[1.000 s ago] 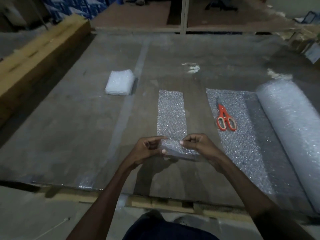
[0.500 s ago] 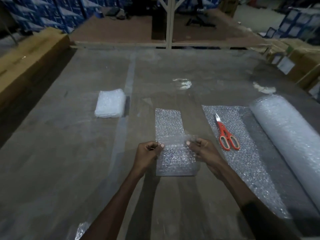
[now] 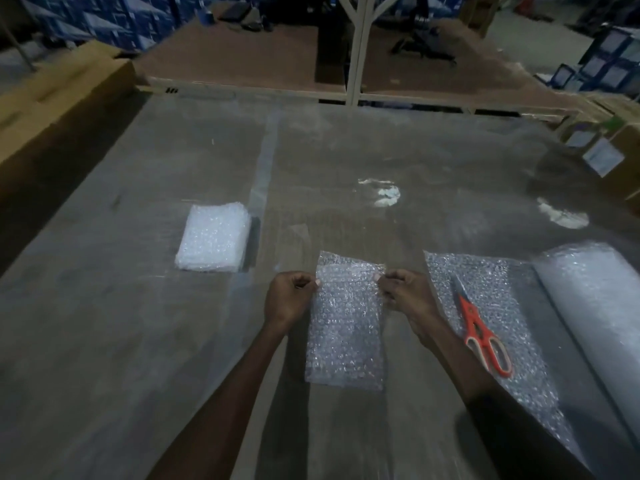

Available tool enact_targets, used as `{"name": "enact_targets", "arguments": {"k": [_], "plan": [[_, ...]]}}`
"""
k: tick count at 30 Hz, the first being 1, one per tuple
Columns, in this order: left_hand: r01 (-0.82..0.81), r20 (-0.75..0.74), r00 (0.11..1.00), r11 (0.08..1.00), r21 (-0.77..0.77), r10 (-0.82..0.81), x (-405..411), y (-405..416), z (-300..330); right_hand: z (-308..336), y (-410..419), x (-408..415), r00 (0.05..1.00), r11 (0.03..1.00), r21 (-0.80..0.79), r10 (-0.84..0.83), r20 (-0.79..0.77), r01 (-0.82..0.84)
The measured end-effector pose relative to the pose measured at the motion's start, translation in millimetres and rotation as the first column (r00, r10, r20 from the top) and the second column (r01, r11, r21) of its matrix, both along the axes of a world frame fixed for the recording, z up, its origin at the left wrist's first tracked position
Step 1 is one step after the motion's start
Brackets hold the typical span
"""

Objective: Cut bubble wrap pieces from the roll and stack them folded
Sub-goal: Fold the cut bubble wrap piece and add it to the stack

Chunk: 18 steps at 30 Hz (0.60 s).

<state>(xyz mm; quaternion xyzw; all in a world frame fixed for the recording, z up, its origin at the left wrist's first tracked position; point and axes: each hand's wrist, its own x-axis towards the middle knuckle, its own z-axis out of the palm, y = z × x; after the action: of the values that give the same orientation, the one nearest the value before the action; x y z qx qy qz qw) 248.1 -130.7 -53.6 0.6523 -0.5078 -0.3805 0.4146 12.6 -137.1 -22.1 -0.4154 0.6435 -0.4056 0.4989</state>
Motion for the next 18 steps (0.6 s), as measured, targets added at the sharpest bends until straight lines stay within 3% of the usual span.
{"name": "enact_targets", "arguments": {"k": [5, 12, 15, 18], "plan": [[0.006, 0.148, 0.989, 1.0, 0.02, -0.009, -5.0, -35.3, -4.6, -16.9, -33.6, -5.3, 0.998, 1.0, -0.019, -0.002, -0.07, 0.001], [0.002, 0.357, 0.934, 0.999, -0.042, 0.013, -6.1, -50.7, -7.3, -29.6, -50.5, -5.8, 0.946, 0.999, -0.014, -0.042, -0.32, 0.039], [0.057, 0.423, 0.906, 0.984, -0.17, 0.021, -8.0, -32.7, -6.2, -18.1, -30.8, 1.7, 0.859, 0.99, -0.131, -0.109, -0.5, 0.049], [0.185, 0.496, 0.867, 0.959, -0.213, -0.057, -11.2, -5.0, -13.6, -14.7, 2.2, 19.0, 0.782, 0.958, -0.261, -0.069, -0.619, -0.121]]}}
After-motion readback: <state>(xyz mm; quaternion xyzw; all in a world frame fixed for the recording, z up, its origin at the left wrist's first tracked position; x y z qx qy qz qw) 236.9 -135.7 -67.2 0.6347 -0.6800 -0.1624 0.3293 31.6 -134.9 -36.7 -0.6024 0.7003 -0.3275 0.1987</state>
